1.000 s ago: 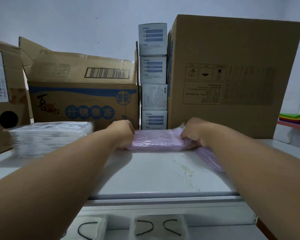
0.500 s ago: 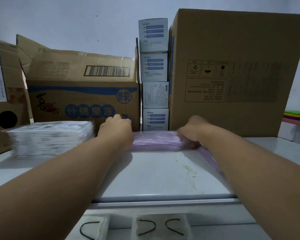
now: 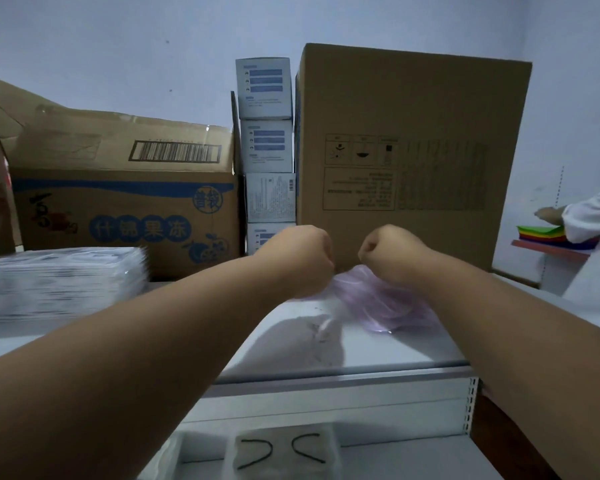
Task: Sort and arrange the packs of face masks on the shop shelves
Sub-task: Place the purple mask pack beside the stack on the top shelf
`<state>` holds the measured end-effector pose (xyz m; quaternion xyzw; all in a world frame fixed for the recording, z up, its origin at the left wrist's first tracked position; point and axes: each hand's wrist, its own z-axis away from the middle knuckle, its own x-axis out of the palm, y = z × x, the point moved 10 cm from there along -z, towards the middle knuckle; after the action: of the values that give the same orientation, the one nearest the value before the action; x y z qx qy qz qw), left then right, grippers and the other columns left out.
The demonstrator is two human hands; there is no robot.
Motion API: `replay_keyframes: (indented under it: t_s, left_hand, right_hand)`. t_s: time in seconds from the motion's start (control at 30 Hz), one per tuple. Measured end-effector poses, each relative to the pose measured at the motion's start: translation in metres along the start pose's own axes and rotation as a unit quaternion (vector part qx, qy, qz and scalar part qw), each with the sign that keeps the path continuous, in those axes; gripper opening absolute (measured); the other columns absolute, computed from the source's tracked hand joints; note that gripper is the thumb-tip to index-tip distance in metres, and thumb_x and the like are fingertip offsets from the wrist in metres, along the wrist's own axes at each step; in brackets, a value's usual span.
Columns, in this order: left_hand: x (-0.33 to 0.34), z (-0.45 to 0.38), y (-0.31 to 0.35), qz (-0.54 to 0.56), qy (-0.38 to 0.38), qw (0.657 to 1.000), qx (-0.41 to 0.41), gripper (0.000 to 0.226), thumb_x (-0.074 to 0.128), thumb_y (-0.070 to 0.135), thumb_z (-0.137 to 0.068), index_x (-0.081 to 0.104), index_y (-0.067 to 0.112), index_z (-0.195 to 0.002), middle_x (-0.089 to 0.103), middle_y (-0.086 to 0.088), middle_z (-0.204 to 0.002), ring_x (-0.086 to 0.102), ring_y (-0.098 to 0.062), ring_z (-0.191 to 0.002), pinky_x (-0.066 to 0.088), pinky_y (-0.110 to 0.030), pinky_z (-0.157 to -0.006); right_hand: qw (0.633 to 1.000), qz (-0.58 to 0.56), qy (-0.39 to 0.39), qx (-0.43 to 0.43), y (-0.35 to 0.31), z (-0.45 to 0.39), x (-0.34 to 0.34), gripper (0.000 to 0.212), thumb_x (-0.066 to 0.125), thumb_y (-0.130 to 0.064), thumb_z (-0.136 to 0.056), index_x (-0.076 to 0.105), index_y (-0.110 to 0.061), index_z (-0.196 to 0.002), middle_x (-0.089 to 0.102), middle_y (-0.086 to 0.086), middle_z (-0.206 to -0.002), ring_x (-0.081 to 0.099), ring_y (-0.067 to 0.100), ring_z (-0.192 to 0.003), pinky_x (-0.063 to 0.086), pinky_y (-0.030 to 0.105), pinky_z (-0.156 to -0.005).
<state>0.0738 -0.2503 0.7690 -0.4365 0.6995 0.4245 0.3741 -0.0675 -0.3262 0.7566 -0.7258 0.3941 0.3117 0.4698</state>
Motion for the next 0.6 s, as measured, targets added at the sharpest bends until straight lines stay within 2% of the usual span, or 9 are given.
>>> replay_keyframes:
  t_s: [0.1,0.17,0.2,0.27,0.37,0.43,0.53,0.6]
  left_hand:
    - [0.032,-0.003,0.01,0.034,-0.09,0.995,-0.04,0.024,0.051,0.007,-0.094,0.07,0.007,-0.11,0.073,-0.01,-0.102,0.07,-0.025,-0.087,0.059,-0.034,-0.077]
    - [0.051,-0.002,0.018,0.05,-0.141,0.987,-0.056,0.021,0.055,0.014,-0.097,0.067,0.006,-0.113,0.07,-0.006,-0.097,0.067,-0.021,-0.077,0.059,-0.032,-0.074]
    - [0.055,-0.002,0.023,0.05,-0.15,0.986,-0.058,0.018,0.056,0.017,-0.098,0.066,0.009,-0.109,0.067,-0.003,-0.09,0.064,-0.018,-0.071,0.058,-0.03,-0.07]
    - [0.059,-0.004,0.033,0.052,-0.151,0.985,-0.066,0.011,0.057,0.023,-0.098,0.061,0.013,-0.096,0.058,0.002,-0.076,0.056,-0.011,-0.06,0.052,-0.024,-0.059]
    - [0.069,-0.01,0.047,0.097,-0.149,0.979,-0.097,0.026,0.056,0.027,-0.099,0.054,0.015,-0.077,0.052,0.001,-0.071,0.049,-0.012,-0.059,0.043,-0.022,-0.055]
    - [0.075,-0.009,0.058,0.162,-0.143,0.969,-0.123,0.024,0.052,0.025,-0.101,0.058,0.011,-0.082,0.051,-0.002,-0.071,0.047,-0.015,-0.06,0.039,-0.022,-0.052]
    - [0.077,-0.014,0.076,0.269,-0.105,0.947,-0.137,0.028,0.052,0.025,-0.103,0.064,0.001,-0.11,0.048,0.0,-0.069,0.045,-0.01,-0.057,0.04,-0.015,-0.041]
    - [0.085,-0.016,0.076,0.344,-0.094,0.917,-0.181,0.019,0.05,0.02,-0.103,0.065,0.008,-0.106,0.052,-0.004,-0.07,0.049,-0.013,-0.059,0.044,-0.017,-0.049]
  right_hand:
    - [1.0,-0.005,0.007,0.009,0.031,0.004,-0.015,0.022,0.052,-0.009,-0.081,0.068,-0.016,-0.067,0.07,0.002,-0.078,0.066,0.025,-0.08,0.05,0.027,-0.065]
    - [0.998,0.034,-0.008,0.048,0.054,0.008,-0.019,0.017,0.058,-0.026,-0.083,0.069,-0.017,-0.073,0.07,0.003,-0.08,0.066,0.026,-0.078,0.055,0.031,-0.071]
    - [0.995,0.065,-0.029,0.066,0.064,0.01,-0.018,0.022,0.058,-0.033,-0.086,0.068,-0.016,-0.077,0.07,0.005,-0.081,0.067,0.027,-0.078,0.056,0.032,-0.073]
    - [0.989,0.091,-0.074,0.095,0.08,0.017,-0.014,0.029,0.056,-0.038,-0.093,0.068,-0.013,-0.084,0.069,0.008,-0.083,0.066,0.026,-0.076,0.054,0.031,-0.071]
    - [0.989,0.017,-0.091,0.113,0.095,0.021,-0.01,0.031,0.054,-0.035,-0.096,0.068,-0.01,-0.088,0.069,0.011,-0.082,0.065,0.024,-0.068,0.051,0.03,-0.063]
    - [0.99,-0.023,-0.086,0.109,0.098,0.023,-0.012,0.03,0.054,-0.034,-0.095,0.069,-0.01,-0.088,0.071,0.011,-0.082,0.068,0.027,-0.073,0.054,0.034,-0.067]
    - [0.991,-0.021,-0.091,0.091,0.1,0.024,-0.013,0.033,0.052,-0.035,-0.094,0.072,-0.01,-0.087,0.072,0.01,-0.081,0.069,0.027,-0.078,0.055,0.035,-0.074]
    - [0.993,-0.002,-0.089,0.078,0.102,0.026,-0.013,0.032,0.05,-0.032,-0.095,0.072,-0.009,-0.09,0.072,0.012,-0.087,0.068,0.029,-0.084,0.054,0.036,-0.077]
